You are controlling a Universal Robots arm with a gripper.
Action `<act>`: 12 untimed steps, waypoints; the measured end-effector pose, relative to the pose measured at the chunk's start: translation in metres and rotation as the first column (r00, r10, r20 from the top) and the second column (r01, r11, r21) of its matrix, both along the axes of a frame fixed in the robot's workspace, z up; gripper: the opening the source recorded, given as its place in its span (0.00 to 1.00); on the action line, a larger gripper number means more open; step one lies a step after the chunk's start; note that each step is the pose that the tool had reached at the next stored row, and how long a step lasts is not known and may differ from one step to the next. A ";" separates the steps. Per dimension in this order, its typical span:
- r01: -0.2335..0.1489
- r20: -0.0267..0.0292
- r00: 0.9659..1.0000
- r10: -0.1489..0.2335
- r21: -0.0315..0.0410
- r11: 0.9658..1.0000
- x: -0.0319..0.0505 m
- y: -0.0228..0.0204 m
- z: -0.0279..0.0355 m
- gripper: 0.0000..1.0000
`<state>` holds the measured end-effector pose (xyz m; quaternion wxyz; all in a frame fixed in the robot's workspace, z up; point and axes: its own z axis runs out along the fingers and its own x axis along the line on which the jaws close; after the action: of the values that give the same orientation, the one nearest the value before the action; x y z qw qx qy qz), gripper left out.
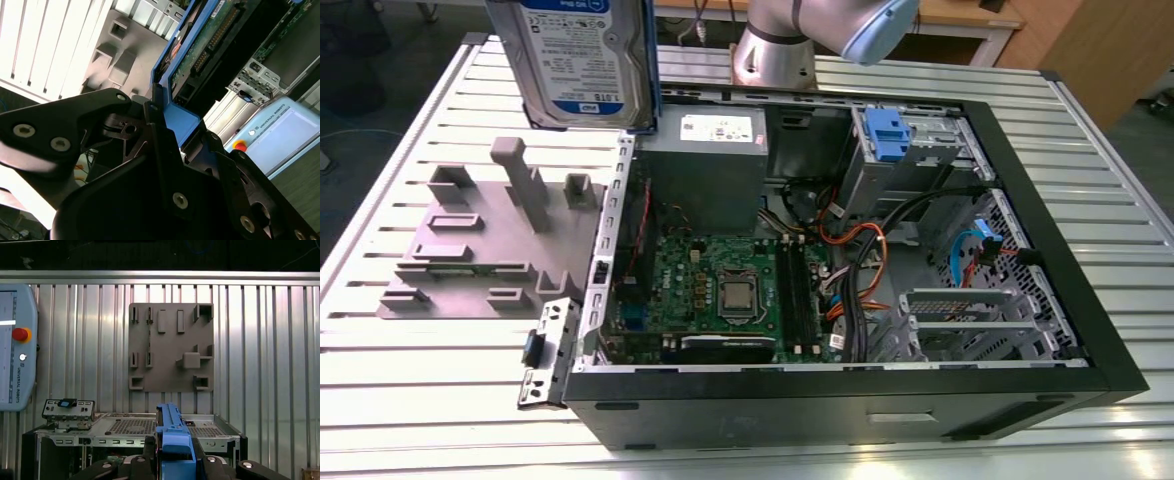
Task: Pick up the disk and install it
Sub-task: 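Pick up the disk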
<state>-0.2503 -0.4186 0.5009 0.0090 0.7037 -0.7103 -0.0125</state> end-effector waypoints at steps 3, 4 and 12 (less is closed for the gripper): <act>0.000 0.000 1.000 0.000 0.000 1.000 0.0019 0.0000 0.0000 0.37; 0.000 0.000 1.000 0.000 0.000 1.000 0.0024 0.0000 0.0000 0.37; 0.000 0.000 1.000 0.000 0.000 1.000 0.0066 0.0000 0.0000 0.37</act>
<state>-0.2437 -0.4186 0.5009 0.0090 0.7037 -0.7103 -0.0125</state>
